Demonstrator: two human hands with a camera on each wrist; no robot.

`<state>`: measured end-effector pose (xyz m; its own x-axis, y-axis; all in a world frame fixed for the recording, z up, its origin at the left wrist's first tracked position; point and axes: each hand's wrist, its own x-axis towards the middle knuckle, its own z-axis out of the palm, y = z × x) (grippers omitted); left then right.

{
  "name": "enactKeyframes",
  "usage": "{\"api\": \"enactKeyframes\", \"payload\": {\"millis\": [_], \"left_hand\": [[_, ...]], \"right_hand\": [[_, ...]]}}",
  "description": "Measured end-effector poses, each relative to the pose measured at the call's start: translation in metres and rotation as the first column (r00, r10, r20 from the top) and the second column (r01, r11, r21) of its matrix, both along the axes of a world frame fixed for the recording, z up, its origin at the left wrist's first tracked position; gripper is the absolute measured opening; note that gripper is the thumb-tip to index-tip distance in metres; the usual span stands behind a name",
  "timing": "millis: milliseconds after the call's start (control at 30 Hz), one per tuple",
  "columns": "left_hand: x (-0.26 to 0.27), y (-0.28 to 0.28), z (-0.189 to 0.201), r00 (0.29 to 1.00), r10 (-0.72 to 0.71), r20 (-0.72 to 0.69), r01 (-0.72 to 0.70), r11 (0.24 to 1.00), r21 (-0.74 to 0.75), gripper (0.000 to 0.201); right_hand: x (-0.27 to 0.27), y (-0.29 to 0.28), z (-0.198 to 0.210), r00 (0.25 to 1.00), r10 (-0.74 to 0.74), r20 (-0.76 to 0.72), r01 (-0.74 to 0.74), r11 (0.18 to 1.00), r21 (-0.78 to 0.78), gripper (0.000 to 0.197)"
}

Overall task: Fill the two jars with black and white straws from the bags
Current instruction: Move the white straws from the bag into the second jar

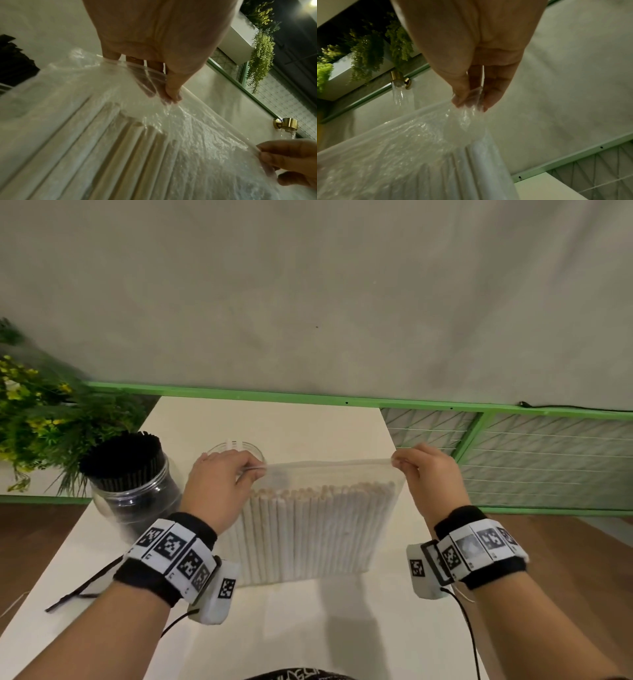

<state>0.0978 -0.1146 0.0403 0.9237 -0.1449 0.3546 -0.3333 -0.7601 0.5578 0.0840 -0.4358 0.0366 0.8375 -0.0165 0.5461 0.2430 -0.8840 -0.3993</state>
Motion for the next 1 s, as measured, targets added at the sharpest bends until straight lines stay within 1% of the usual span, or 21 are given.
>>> {"api": "enactKeyframes", "payload": {"millis": [100,200,267,367,467,500,533,567,600,633,667,700,733,767,800,833,867,900,933,1000], "left_hand": [[-0.002,0.0,0.001,1.0,0.008,0.015,-0.008,1.0,-0.013,0.006],[-0.003,0.003,0.003,1.0,0.002,0.013,-0.002,0.999,-0.043,0.006],[-0.005,0.004,0.003,1.0,-0.004,-0.009,0.004,0.999,-0.053,0.006],[-0.005,0.004,0.004,1.0,0.002,-0.031,-0.003,0.998,-0.057,0.006],[-0.004,0.004,0.005,0.996,0.025,-0.086,-0.033,0.996,-0.086,0.008],[-0.004,0.0,0.006,0.996,0.03,-0.085,-0.035,0.998,-0.054,0.007],[-0.005,-0.006,0.008,0.997,0.026,-0.07,-0.025,1.0,0.015,0.01],[-0.005,-0.015,0.011,0.999,0.01,-0.051,-0.004,0.993,0.115,0.025],[-0.003,-0.027,0.014,0.999,-0.023,-0.046,0.033,0.973,0.227,0.045],[0.0,-0.04,0.017,0.996,-0.062,-0.059,0.078,0.938,0.337,0.064],[0.006,-0.053,0.021,0.989,-0.104,-0.101,0.138,0.894,0.427,0.078],[0.014,-0.064,0.024,0.973,-0.134,-0.189,0.21,0.851,0.481,0.087],[0.022,-0.072,0.024,0.94,-0.142,-0.312,0.29,0.812,0.506,0.09],[0.028,-0.078,0.023,0.887,-0.127,-0.443,0.373,0.763,0.528,0.085],[0.033,-0.082,0.021,0.833,-0.095,-0.545,0.448,0.696,0.561,0.072],[0.035,-0.083,0.017,0.803,-0.065,-0.593,0.49,0.637,0.595,0.055],[0.037,-0.083,0.013,0.801,-0.062,-0.595,0.503,0.607,0.614,0.041],[0.038,-0.079,0.009,0.81,-0.08,-0.581,0.497,0.62,0.608,0.031],[0.038,-0.073,0.006,0.82,-0.102,-0.563,0.478,0.663,0.576,0.026],[0.039,-0.058,0.002,0.836,-0.132,-0.532,0.43,0.761,0.486,0.027]], "right_hand": [[-0.001,0.001,0.0,1.0,0.014,0.017,-0.015,0.998,0.058,0.015],[-0.004,0.001,-0.002,1.0,0.002,-0.029,0.003,0.989,0.148,0.016],[-0.005,0.001,-0.002,0.999,-0.006,-0.05,0.016,0.977,0.211,0.016],[-0.007,0.002,-0.003,0.999,-0.003,-0.04,0.013,0.967,0.256,0.017],[-0.008,0.002,-0.007,0.998,0.023,-0.059,-0.004,0.954,0.3,0.02],[-0.009,0.001,-0.007,0.998,0.027,-0.058,-0.009,0.956,0.295,0.021],[-0.01,0.001,-0.007,0.998,0.03,-0.051,-0.014,0.959,0.284,0.02],[-0.011,0.001,-0.007,0.999,0.033,-0.041,-0.021,0.96,0.279,0.02],[-0.013,0.0,-0.007,0.999,0.035,-0.031,-0.025,0.96,0.28,0.02],[-0.014,-0.001,-0.007,0.999,0.034,-0.019,-0.028,0.96,0.278,0.02],[-0.014,-0.002,-0.007,1.0,0.03,-0.003,-0.028,0.962,0.272,0.02],[-0.015,-0.003,-0.008,1.0,0.028,0.013,-0.03,0.963,0.269,0.02],[-0.016,-0.002,-0.008,0.999,0.025,0.023,-0.031,0.962,0.271,0.02],[-0.017,0.0,-0.007,0.999,0.026,0.031,-0.034,0.959,0.28,0.02],[-0.018,0.002,-0.007,0.999,0.029,0.036,-0.038,0.956,0.292,0.018],[-0.02,0.004,-0.008,0.999,0.032,0.044,-0.044,0.952,0.304,0.016],[-0.021,0.005,-0.008,0.998,0.029,0.05,-0.044,0.95,0.31,0.014],[-0.022,0.005,-0.011,0.999,0.016,0.041,-0.028,0.948,0.317,0.014],[-0.023,0.003,-0.016,1.0,-0.013,0.008,0.009,0.943,0.332,0.016],[-0.025,-0.005,-0.03,0.987,-0.09,-0.129,0.136,0.901,0.411,0.026]]}}
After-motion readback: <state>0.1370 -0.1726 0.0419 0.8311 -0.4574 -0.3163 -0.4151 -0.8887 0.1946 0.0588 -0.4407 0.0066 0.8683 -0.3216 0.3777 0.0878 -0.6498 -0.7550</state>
